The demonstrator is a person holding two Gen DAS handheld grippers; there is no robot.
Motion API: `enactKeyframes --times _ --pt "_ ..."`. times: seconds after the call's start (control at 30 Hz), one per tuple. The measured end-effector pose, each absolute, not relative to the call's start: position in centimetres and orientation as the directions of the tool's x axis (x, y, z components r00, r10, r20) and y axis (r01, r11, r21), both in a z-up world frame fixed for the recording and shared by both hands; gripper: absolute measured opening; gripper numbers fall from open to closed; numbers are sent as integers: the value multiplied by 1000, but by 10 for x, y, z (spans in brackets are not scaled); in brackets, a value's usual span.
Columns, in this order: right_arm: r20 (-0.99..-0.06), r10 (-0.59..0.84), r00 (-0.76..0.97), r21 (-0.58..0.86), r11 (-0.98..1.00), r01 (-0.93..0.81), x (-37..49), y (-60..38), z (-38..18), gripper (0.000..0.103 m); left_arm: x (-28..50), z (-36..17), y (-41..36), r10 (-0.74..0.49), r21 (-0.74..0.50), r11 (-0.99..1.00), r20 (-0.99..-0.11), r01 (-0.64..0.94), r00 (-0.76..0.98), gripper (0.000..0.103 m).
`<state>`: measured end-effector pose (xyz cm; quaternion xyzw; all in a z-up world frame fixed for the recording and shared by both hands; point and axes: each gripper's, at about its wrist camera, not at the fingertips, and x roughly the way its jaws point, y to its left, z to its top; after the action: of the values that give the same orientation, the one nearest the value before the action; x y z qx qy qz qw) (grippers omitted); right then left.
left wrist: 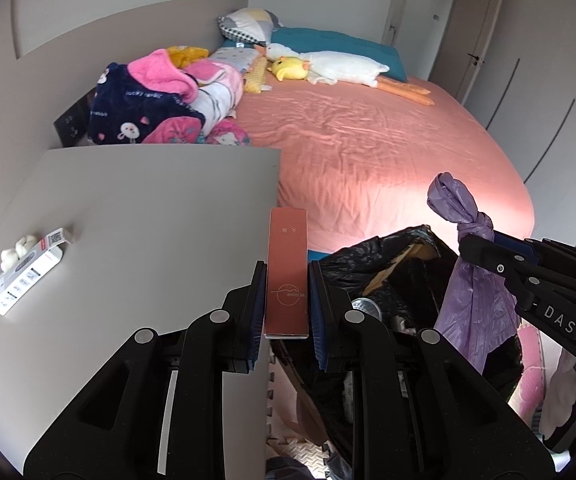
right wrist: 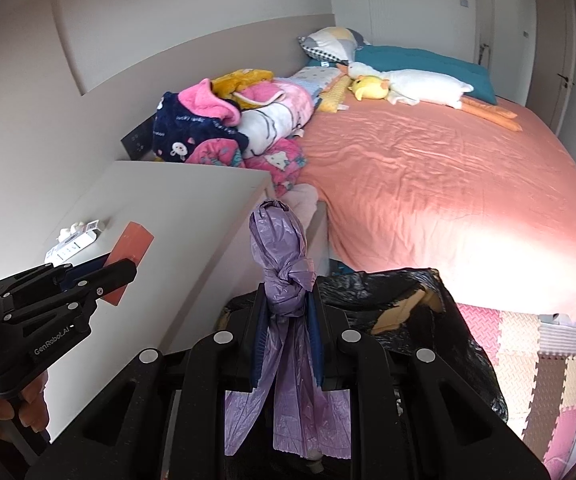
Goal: Collect trash
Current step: 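Carry the pink box with the left tool while the right tool carries the purple bag to the bag, then open the left tool over the bag while the right tool releases the purple bag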
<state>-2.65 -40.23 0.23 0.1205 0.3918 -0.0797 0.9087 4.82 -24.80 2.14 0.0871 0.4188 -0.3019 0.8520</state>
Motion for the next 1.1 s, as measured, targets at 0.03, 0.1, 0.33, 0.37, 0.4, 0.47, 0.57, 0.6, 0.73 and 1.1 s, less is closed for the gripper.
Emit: enactKeyframes --times 0.03,0.1,0.33,0.37,0.4,0.47,0.57,0.6,0.73,1.1 --pt "-731 -58 680 157 956 250 -30 -407 2 20 47 22 -250 -445 -105 798 -766 593 463 20" --pt "-730 -69 680 156 952 264 -34 -412 2 20 46 23 -257 -454 -106 788 -766 607 455 20" --pt "-723 -106 682 158 936 313 -51 -431 5 20 37 25 -280 -491 -115 743 -763 659 420 20" --pt "-721 -112 684 160 933 322 -54 -434 6 20 36 25 -283 -501 -124 733 -763 669 408 20" --pt "-717 -120 686 164 928 333 -58 -439 7 20 34 24 -287 -520 -143 715 -763 684 385 20" --pt "-703 -127 700 186 917 353 -66 -447 9 30 32 20 -295 -568 -207 650 -771 731 287 23" --pt "-662 -181 727 212 885 414 -81 -462 17 62 29 14 -299 -589 -253 630 -772 735 239 97" --pt "-654 -199 729 211 878 429 -84 -466 19 62 28 13 -299 -606 -276 625 -761 731 231 97" --pt "-649 -229 725 203 867 455 -90 -475 23 62 30 10 -301 -612 -305 619 -765 724 201 97" --pt "-652 -225 724 206 866 455 -87 -475 22 62 27 12 -302 -585 -256 627 -779 736 227 97"
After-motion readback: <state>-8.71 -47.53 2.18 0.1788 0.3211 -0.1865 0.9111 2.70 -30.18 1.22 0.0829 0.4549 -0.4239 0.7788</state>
